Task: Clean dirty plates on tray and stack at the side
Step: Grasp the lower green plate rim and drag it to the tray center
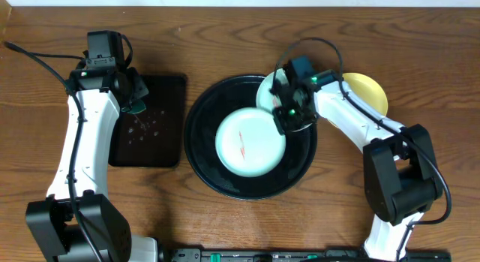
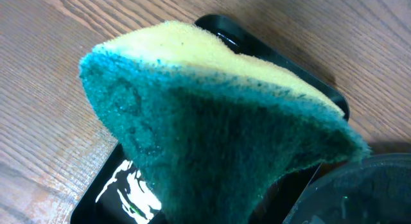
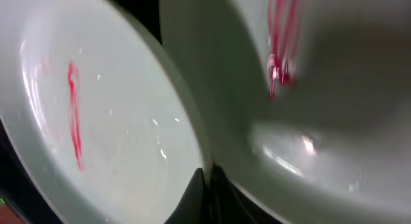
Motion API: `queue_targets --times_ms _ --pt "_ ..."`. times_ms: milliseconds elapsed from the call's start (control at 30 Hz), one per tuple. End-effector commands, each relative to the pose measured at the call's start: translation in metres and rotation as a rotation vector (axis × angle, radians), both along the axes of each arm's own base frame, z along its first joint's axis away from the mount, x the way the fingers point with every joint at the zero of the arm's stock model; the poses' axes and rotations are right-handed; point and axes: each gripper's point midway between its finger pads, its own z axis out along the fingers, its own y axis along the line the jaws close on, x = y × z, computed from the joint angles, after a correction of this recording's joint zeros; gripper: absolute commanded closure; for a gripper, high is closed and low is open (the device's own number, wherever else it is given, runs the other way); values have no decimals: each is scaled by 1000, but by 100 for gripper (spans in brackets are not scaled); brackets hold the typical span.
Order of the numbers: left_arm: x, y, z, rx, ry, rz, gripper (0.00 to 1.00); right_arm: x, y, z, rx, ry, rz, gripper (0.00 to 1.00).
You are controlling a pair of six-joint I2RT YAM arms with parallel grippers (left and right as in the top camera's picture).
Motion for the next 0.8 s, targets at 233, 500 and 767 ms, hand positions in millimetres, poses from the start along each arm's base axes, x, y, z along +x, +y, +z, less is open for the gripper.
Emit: queue_targets --times_ms 233,500,767 --pt "-3 -10 -4 -6 13 -5 92 3 35 5 -41 -35 -229 99" --pt "1 -21 -3 -6 5 -33 92 -8 49 -6 -91 -53 -178 76" --pt "-3 -31 -5 -10 27 -67 92 -13 47 -9 -104 -26 -199 79"
